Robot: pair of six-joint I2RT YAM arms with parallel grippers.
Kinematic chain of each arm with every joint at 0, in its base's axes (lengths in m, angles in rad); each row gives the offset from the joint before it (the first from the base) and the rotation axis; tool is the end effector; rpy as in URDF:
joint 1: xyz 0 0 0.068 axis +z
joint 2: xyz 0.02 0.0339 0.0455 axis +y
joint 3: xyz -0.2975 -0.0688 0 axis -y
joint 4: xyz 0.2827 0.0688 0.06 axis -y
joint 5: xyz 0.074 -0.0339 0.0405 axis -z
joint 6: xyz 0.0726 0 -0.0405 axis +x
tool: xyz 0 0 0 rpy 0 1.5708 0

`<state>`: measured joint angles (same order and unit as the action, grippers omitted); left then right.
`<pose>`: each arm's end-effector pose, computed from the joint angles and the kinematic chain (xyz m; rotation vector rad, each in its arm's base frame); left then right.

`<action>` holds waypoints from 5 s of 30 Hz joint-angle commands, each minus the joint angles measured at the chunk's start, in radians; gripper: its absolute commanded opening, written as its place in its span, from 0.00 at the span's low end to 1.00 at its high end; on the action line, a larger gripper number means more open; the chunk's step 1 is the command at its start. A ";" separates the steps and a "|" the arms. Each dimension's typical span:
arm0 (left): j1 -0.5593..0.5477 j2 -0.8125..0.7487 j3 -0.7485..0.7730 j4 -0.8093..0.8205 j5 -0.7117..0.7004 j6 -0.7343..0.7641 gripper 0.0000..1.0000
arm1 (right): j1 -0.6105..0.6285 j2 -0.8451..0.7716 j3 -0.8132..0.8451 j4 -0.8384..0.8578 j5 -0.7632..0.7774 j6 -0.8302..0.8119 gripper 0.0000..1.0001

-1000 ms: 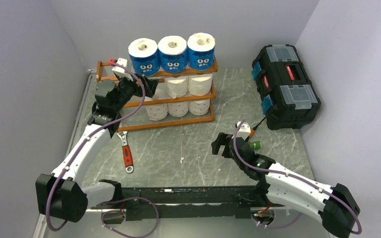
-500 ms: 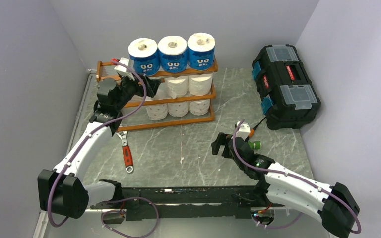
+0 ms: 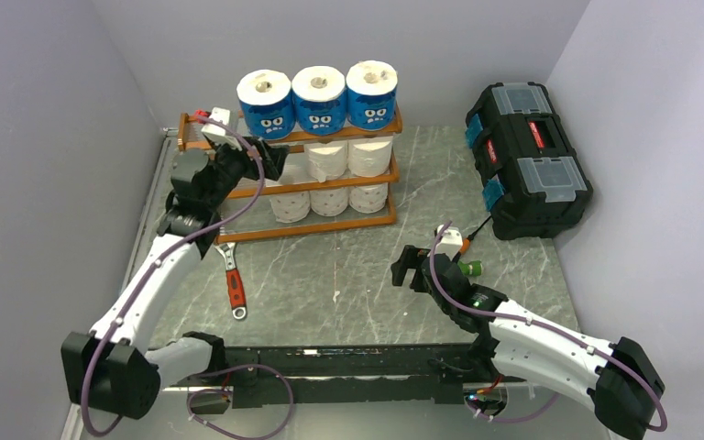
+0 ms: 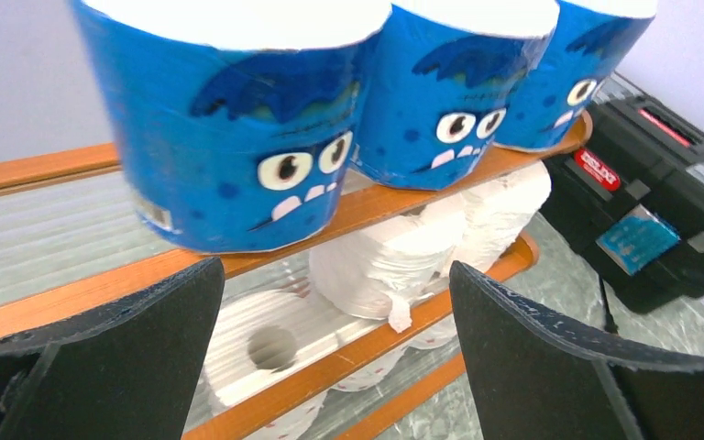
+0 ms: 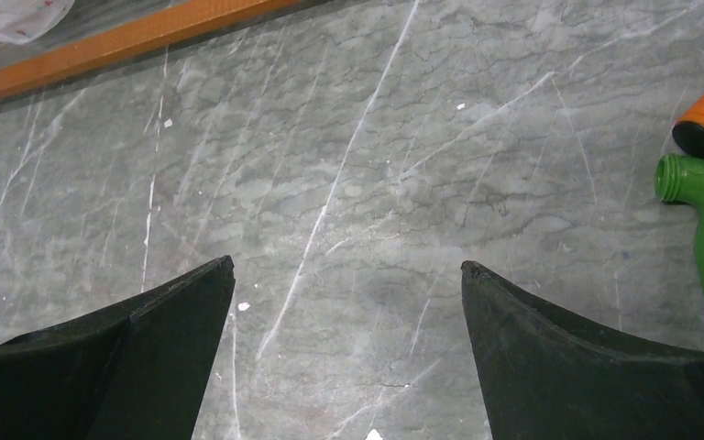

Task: Place and organize the paper towels onto the shelf
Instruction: Adjust the paper towel on the shelf, then move the shelf to the center of the board, then reset both arms

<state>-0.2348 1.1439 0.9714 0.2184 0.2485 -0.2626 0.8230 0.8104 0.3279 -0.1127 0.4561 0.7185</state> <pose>0.3166 -0.0941 0.4015 0.1802 1.5447 -0.5841 0.1652 0.1311 0.1730 0.1494 2.1225 0.4290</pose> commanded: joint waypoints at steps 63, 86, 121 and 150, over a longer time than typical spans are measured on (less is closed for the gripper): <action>0.342 -0.369 -0.334 -0.348 -0.525 -0.266 0.99 | -0.004 -0.152 0.179 -0.077 0.066 0.104 1.00; 0.328 -0.017 -0.329 0.124 -0.271 -0.110 0.96 | -0.004 -0.183 0.153 -0.078 0.103 0.125 1.00; 0.178 -0.166 -0.243 -0.135 -0.510 -0.027 0.99 | -0.004 -0.194 0.155 -0.109 0.146 0.130 1.00; 0.411 0.201 -0.392 0.413 -0.081 0.247 0.99 | -0.004 -0.097 0.363 -0.305 0.239 0.104 1.00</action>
<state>0.1764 1.3365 0.5587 0.4931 -0.0025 -0.1200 0.8196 0.6792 0.6235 -0.3702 0.6636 0.8375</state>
